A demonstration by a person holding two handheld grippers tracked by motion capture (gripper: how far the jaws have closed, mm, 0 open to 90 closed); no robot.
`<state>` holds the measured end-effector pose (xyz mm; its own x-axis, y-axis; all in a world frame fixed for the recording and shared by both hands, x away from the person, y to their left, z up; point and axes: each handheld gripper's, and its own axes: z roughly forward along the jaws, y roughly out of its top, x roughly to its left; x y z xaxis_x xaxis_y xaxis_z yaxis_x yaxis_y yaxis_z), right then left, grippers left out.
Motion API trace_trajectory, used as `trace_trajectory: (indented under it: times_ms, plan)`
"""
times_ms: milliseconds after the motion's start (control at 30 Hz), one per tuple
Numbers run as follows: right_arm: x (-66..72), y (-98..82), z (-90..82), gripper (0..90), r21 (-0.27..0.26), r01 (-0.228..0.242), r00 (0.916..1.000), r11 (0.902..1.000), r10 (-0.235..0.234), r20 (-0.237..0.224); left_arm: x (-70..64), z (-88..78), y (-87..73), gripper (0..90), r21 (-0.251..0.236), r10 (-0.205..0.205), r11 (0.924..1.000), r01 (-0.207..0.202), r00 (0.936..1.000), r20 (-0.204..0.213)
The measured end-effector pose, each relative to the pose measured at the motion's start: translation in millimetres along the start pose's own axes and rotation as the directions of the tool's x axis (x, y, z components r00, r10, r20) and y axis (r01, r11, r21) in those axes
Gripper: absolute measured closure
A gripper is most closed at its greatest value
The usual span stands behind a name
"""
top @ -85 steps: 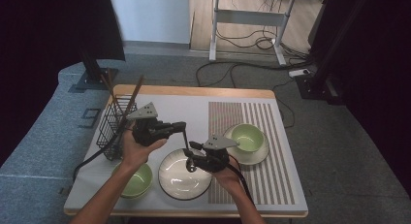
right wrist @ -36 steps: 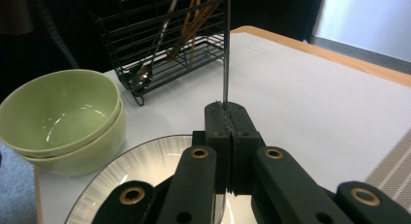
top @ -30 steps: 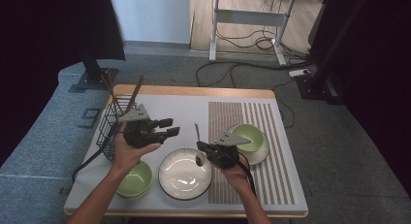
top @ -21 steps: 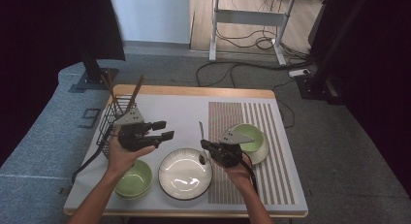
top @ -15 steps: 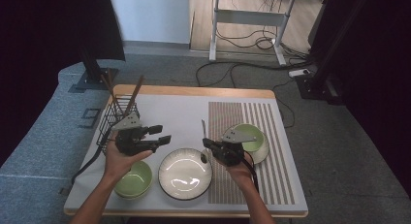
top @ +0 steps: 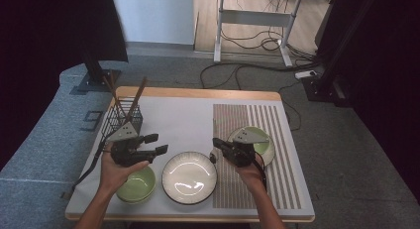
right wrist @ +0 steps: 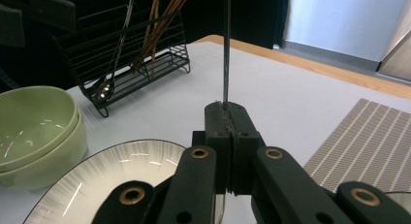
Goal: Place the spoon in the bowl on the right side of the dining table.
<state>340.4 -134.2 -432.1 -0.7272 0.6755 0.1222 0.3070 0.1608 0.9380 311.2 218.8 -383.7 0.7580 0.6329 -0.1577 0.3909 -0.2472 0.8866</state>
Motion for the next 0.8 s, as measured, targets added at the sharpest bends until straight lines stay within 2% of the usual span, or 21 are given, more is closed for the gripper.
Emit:
trace_trajectory:
  times_ms: [267, 567, 800]
  plan:
    - [-11.6, 3.4, -14.4, 89.4, -0.032, -0.02, 0.9993, 0.9993, 0.02, 0.03, 1.7, -6.6, -5.7, 39.9, 0.017, 0.005, 0.9998, -0.005, 1.0, -0.001]
    - [-21.5, 3.0, -21.3, 89.5, -0.045, -0.038, 0.9975, 0.9983, 0.041, 0.058, -1.2, -9.7, -8.9, 39.4, 0.02, 0.019, 0.9996, -0.019, 0.9998, -0.007]
    - [-31.2, 2.6, -27.9, 89.4, -0.057, -0.055, 0.9949, 0.9969, 0.059, 0.082, 5.6, -8.2, -16.6, 39.9, 0.027, 0.0, 0.9996, 0.0, 0.9999, -0.012]
